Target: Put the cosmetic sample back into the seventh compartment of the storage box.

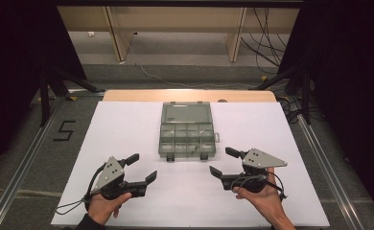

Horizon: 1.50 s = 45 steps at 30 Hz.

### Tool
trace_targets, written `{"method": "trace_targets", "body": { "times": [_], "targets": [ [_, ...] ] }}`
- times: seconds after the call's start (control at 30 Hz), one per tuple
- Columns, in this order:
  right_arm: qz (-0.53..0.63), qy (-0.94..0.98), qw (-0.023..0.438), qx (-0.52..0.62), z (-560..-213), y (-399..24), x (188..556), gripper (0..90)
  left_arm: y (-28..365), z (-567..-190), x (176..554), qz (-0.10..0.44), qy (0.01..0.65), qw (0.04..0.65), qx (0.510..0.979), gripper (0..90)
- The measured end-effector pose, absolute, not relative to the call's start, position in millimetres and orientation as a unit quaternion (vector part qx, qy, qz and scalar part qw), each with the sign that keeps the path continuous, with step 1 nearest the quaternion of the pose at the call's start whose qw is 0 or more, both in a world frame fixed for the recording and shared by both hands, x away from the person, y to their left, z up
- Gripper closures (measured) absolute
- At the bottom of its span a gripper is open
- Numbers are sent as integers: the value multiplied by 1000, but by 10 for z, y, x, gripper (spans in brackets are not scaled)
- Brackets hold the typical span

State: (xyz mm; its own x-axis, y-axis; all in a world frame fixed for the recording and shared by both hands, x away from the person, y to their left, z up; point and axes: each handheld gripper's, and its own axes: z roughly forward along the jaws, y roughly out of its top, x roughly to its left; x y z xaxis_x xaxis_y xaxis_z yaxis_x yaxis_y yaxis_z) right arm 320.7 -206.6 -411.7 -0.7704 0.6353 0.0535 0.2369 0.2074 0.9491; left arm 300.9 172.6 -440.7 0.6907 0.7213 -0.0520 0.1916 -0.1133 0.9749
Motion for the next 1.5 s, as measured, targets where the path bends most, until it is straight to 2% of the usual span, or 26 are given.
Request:
{"method": "trace_targets", "body": {
  "times": [0.67, 0.8, 0.93, 1.23, 1.37, 1.5],
  "targets": [
    [551, 751, 194, 310, -4228, -2170, 3070, 160, 1728, -4405, 3006, 227, 321, 584, 710, 157],
    [546, 753, 210, 303, -4269, -2188, 3040, 160, 1725, -4406, 3003, 226, 321, 583, 711, 157],
    [550, 751, 197, 308, -4273, -2204, 3009, 160, 1724, -4406, 3004, 226, 321, 583, 711, 157],
    [549, 751, 198, 308, -4288, -2204, 2994, 160, 1722, -4401, 3004, 226, 320, 584, 711, 157],
    [552, 749, 212, 299, -4290, -2205, 3012, 160, 1721, -4401, 3003, 226, 320, 584, 711, 157],
    [553, 750, 194, 308, -4286, -2212, 3004, 160, 1717, -4404, 3001, 225, 322, 584, 710, 157]
  ]
}}
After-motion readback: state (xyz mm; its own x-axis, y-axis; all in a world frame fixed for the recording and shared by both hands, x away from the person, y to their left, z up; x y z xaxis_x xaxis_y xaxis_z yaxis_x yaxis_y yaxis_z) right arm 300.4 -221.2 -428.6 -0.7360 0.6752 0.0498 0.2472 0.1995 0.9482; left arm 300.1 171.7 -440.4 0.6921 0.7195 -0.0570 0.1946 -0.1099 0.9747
